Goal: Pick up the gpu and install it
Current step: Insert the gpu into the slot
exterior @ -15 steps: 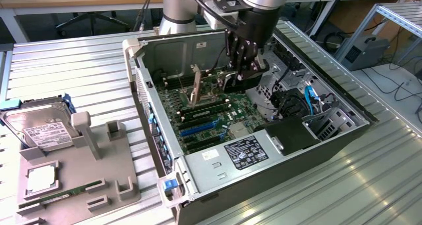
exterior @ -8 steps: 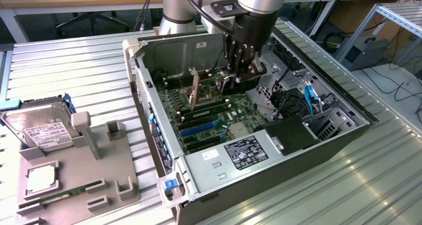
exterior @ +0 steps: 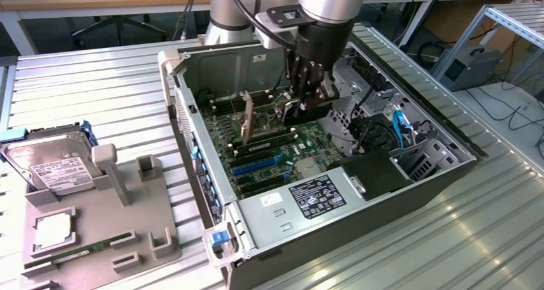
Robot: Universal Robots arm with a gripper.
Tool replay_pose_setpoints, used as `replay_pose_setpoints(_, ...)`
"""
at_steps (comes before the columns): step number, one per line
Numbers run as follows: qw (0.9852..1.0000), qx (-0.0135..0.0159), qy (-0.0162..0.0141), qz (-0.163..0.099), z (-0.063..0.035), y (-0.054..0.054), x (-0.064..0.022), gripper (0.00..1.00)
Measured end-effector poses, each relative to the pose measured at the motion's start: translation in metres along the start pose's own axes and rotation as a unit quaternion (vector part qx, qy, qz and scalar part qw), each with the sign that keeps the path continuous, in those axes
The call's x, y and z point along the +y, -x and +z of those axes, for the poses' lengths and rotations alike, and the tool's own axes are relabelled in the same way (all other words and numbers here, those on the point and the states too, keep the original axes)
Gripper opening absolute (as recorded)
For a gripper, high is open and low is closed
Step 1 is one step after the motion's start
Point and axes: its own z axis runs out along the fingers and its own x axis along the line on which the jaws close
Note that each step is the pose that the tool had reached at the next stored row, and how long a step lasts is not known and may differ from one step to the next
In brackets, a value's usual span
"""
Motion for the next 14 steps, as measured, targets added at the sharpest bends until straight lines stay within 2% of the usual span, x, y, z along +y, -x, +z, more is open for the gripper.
replay_pose_setpoints(7,1.0,-0.0002,-0.0001,0.0,0.0021,0.0,0.002,0.27)
replay_pose_setpoints(10,1.0,0.0,0.0,0.0,0.0064,0.0,0.0028,0.27)
replay_pose_setpoints(14,1.0,-0.0001,0.0,0.0,0.0175,-0.001,0.0075,0.27)
